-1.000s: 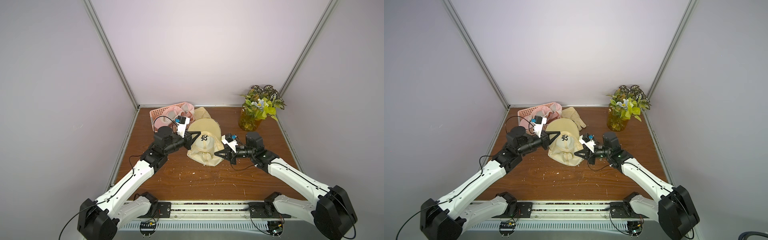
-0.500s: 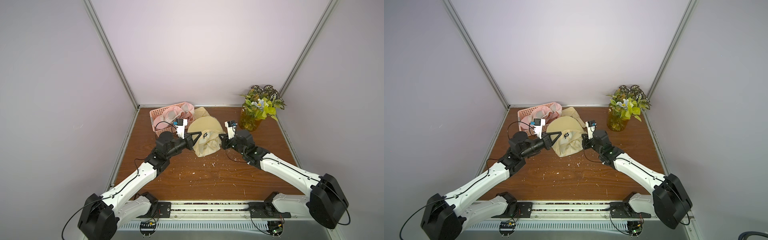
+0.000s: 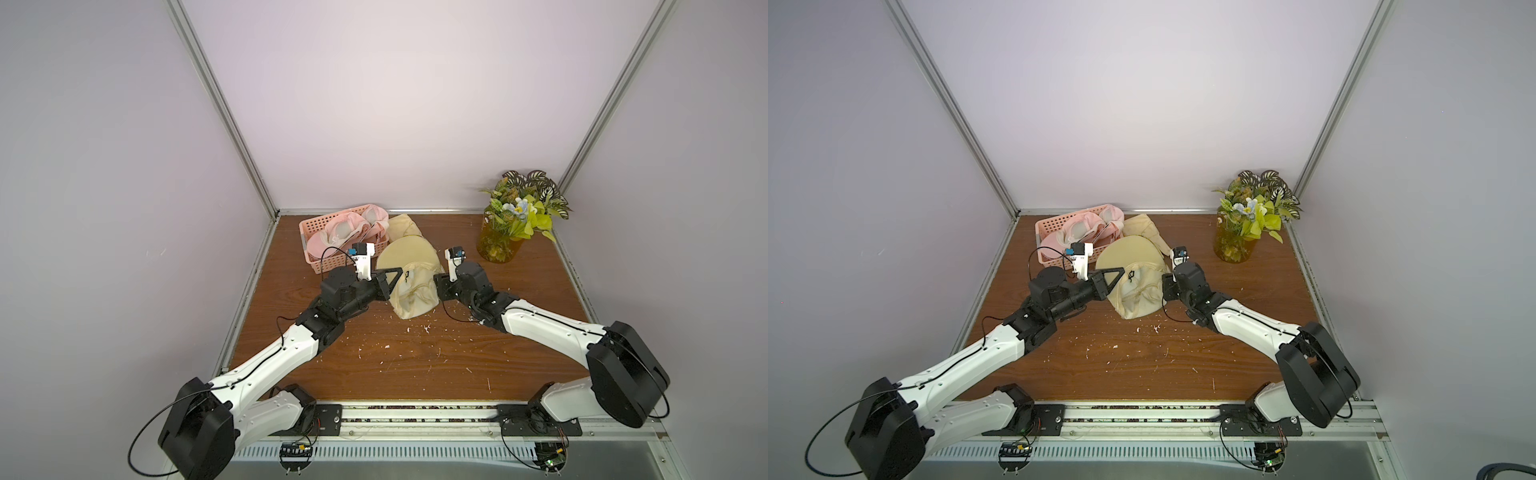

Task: Turn the baseball cap inside out
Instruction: Turn over the baseball cap.

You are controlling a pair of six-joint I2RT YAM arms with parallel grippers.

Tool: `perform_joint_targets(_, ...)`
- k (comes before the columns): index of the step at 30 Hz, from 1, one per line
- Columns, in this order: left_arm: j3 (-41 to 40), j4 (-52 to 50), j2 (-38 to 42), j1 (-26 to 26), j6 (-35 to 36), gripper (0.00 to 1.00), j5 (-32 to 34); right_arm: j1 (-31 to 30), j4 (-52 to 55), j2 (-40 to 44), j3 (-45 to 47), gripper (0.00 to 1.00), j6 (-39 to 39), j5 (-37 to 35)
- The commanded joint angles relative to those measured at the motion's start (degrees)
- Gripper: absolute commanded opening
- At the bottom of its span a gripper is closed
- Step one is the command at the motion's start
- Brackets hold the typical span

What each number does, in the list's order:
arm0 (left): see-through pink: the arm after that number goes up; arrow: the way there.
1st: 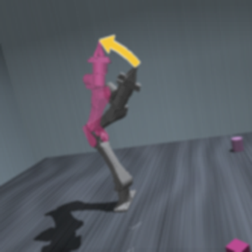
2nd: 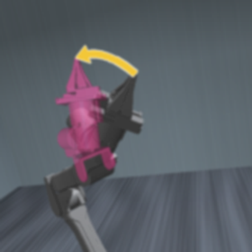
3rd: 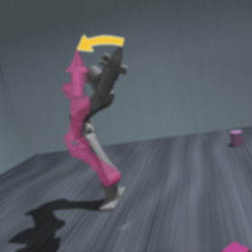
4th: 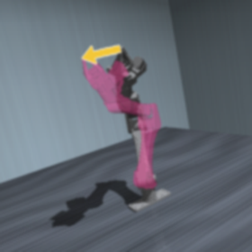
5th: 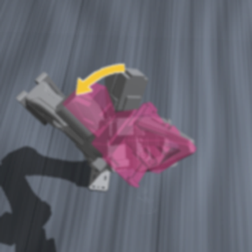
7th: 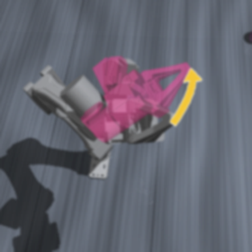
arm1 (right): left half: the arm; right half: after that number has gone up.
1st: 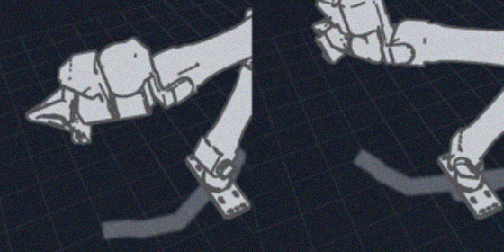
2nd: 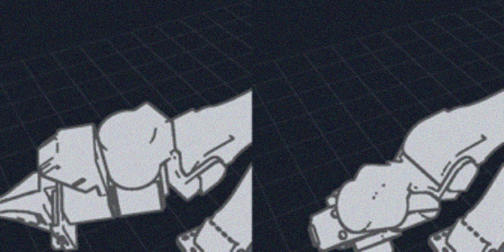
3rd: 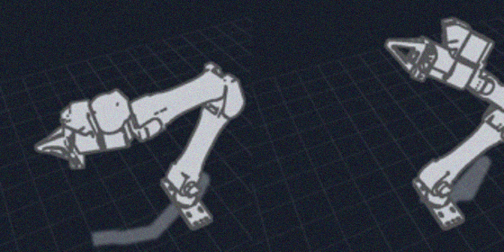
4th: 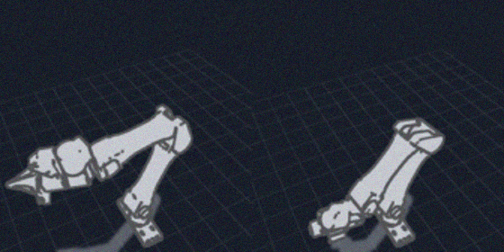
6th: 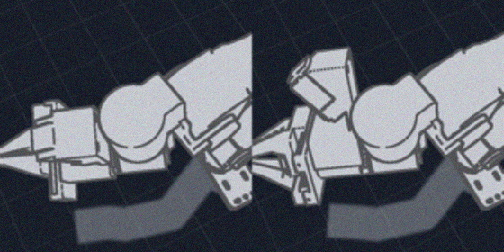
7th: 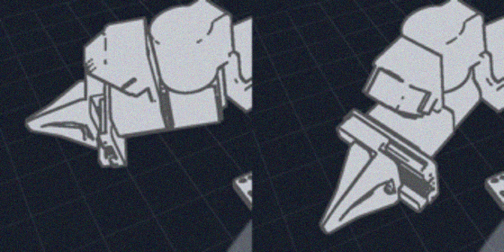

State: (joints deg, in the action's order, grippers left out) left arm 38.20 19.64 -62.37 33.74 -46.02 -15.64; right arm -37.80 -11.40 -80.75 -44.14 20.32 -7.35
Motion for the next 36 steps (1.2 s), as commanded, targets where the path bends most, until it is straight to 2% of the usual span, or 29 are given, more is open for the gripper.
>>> perform_joint_targets(1,2.89,2.84,1.20,0.06,2.08,0.00,3.30,1.56,-4.14,4.03,3.06,0.55,-5.87,14.35)
perform_joint_targets(5,4.31,-0.70,0.94,-0.64,4.16,0.00,3.26,4.42,-3.28,6.83,3.64,0.60,-9.37,24.49)
perform_joint_targets(12,6.34,-3.85,0.24,-1.56,6.55,0.00,0.89,6.66,-2.07,9.72,4.41,0.62,-14.94,41.96)
perform_joint_targets(20,7.19,-5.40,0.67,-2.69,7.76,0.00,-1.88,7.33,-1.07,12.10,5.25,0.60,-17.55,44.37)
perform_joint_targets(22,7.25,-4.90,0.67,-2.70,7.90,0.00,-3.71,7.31,-1.90,12.24,5.38,0.58,-17.08,42.58)
perform_joint_targets(24,7.27,-4.55,0.60,-2.63,7.90,0.00,-4.98,7.48,-2.37,12.02,5.33,0.52,-16.60,40.52)
perform_joint_targets(28,7.20,-3.99,0.58,-2.68,7.75,0.00,-6.83,7.61,-3.92,11.24,5.22,0.22,-15.61,39.64)
perform_joint_targets(31,7.22,-4.09,0.80,-2.67,7.34,0.00,-6.24,7.57,-4.42,10.92,5.12,0.05,-14.19,37.47)
perform_joint_targets(33,7.41,-3.98,0.76,-2.64,7.09,0.00,-6.08,7.62,-5.09,11.13,5.20,0.00,-11.98,32.74)
perform_joint_targets(36,7.81,-3.91,0.51,-2.70,6.46,0.00,-6.09,7.57,-5.19,11.88,5.21,0.00,-5.63,17.48)
